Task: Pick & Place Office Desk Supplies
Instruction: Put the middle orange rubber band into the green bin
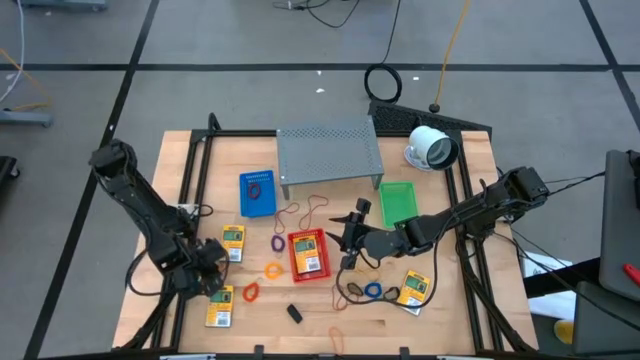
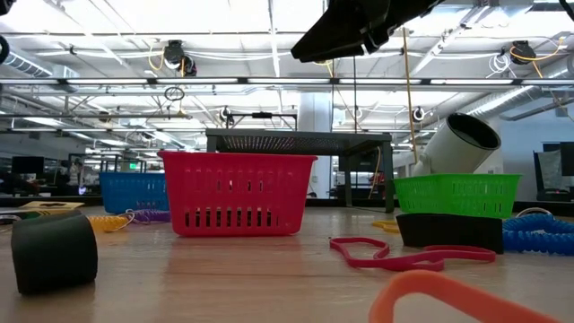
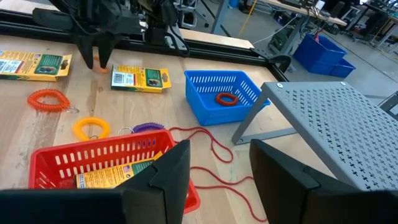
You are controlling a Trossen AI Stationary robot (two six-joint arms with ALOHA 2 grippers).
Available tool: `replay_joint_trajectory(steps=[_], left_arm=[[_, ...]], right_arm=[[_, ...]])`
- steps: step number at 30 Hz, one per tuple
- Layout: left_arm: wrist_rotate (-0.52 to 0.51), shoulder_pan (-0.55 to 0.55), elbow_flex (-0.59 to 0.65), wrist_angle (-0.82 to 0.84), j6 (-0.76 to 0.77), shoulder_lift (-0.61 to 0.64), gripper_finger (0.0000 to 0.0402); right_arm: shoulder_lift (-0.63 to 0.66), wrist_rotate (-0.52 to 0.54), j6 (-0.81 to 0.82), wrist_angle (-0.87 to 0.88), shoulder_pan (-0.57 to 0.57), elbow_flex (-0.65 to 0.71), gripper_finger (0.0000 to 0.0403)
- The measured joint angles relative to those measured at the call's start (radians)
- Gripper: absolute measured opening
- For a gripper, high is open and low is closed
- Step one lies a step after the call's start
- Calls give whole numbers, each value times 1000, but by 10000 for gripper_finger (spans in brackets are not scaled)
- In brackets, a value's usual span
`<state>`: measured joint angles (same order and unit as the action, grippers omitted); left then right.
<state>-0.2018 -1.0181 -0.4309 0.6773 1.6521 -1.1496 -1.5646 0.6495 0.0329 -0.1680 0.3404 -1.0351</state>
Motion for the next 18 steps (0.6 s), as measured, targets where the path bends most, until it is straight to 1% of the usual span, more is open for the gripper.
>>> replay_joint_trajectory(steps=[3, 5, 6, 7, 15, 18], left_arm=[[1, 9, 1, 0, -3, 0, 77], [0, 11, 1, 1, -3, 0, 34], [-3, 11, 1, 1, -3, 0, 18], [-8, 11, 1, 0, -2, 0, 11], [-28, 12, 2, -32, -20, 4, 5], [-83, 14, -19, -43, -38, 19, 3]], right_arm=[[0, 0, 0, 0, 0, 0, 155], [0, 0, 0, 0, 0, 0, 155], [0, 0, 0, 0, 0, 0, 155], [0, 0, 0, 0, 0, 0, 155], [0, 1, 0, 0, 0, 0, 155], [0, 2, -10, 0, 0, 0, 155]])
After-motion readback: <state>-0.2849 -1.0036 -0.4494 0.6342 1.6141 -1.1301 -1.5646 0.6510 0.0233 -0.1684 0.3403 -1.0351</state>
